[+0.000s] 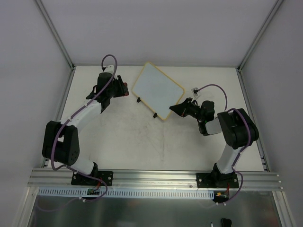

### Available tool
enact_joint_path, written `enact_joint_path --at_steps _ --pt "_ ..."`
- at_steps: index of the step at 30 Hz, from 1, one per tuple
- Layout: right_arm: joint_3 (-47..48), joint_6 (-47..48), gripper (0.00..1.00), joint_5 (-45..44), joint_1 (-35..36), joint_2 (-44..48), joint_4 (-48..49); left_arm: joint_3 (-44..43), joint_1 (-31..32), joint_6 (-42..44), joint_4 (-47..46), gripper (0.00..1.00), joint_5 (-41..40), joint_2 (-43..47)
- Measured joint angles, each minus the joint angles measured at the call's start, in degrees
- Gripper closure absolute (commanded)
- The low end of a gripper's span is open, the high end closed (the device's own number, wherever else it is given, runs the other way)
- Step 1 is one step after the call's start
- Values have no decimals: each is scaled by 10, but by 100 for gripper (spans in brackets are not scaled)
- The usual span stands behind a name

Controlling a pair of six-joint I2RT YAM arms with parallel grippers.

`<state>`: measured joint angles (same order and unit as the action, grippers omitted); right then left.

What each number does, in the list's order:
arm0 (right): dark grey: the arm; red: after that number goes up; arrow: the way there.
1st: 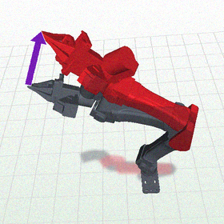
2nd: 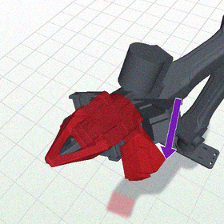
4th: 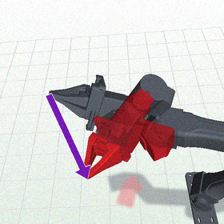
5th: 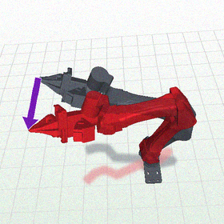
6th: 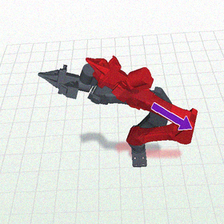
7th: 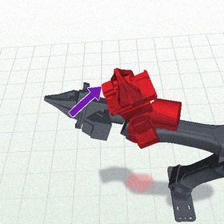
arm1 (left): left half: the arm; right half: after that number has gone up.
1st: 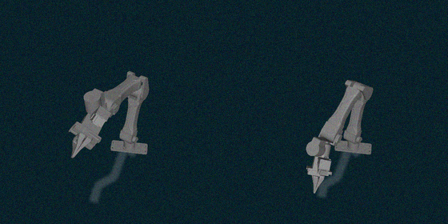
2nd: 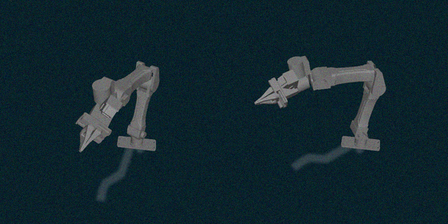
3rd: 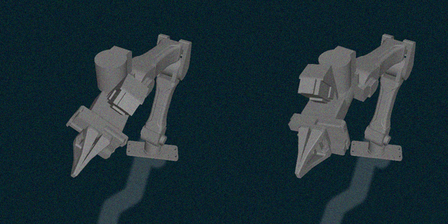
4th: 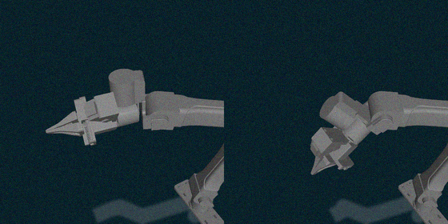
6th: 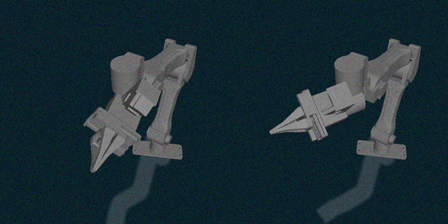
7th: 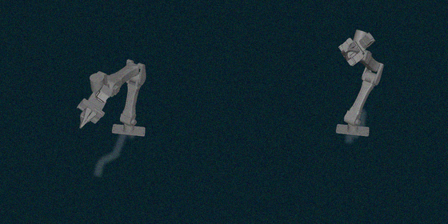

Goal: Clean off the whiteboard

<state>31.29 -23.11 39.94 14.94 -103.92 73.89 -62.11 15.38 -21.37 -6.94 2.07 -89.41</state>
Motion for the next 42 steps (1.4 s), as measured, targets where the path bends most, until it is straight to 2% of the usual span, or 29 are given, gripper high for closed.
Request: enact_joint_path --at_steps 3,8,16,18,21,25,30,32,36,41,42 --pt "0 0 100 0 0 0 0 69 0 -20 26 100 -3 45" --pt "0 0 100 0 0 0 0 142 -1 -36 88 100 23 40" --pt "0 0 100 0 0 0 0 144 -1 -45 165 91 67 -15" --pt "0 0 100 0 1 0 0 143 -1 -48 171 81 70 -19" --pt "0 0 100 0 2 0 0 142 -1 -48 174 61 69 -19" --pt "0 0 100 0 2 0 0 141 -1 -48 180 49 64 -16" --pt "0 0 100 0 2 0 0 140 -1 -46 185 26 62 -9" --pt "0 0 100 0 2 0 0 140 -1 -46 189 1 60 -3" --pt "0 0 100 0 2 0 0 148 -1 -48 199 1 40 27" --pt "0 0 99 0 2 0 0 178 -1 -48 203 1 -2 121" --pt "0 0 95 0 2 0 0 182 -1 -48 203 1 -13 141"
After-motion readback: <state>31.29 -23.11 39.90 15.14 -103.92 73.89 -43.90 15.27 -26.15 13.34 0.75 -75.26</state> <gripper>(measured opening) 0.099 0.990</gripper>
